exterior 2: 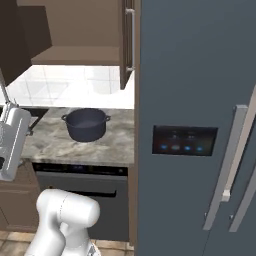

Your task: Pick the kettle from the cabinet and place it on a stove burner. Then pick the pot from the counter and place it on another stove burner. Finally, turn both burners on.

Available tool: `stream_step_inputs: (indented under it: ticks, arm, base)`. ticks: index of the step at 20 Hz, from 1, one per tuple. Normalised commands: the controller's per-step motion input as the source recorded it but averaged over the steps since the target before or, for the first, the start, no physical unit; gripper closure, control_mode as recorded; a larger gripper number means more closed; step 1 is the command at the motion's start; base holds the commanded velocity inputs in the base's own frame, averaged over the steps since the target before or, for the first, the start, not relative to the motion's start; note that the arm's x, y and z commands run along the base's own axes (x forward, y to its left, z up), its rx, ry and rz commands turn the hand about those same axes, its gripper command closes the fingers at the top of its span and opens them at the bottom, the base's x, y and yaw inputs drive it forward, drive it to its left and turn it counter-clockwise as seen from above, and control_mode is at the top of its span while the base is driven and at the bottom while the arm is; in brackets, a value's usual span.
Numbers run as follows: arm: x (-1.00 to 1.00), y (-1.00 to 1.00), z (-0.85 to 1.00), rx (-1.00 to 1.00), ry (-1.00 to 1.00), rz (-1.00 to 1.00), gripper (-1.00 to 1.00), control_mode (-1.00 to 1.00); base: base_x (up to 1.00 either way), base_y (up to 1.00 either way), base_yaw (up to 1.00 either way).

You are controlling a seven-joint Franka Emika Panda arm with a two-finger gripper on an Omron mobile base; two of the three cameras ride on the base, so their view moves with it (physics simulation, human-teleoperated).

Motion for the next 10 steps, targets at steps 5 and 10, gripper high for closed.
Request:
stream_step_inputs:
  ticks: [5, 10]
  arm:
    - [0.0, 0.0, 0.0, 0.0, 0.0, 0.0, -1.0, 1.0]
    - [0.0, 0.0, 0.0, 0.0, 0.0, 0.0, -1.0, 1.0]
  base:
    - [0.44, 0.49, -0.09]
    - [0.37, 0.31, -0.06]
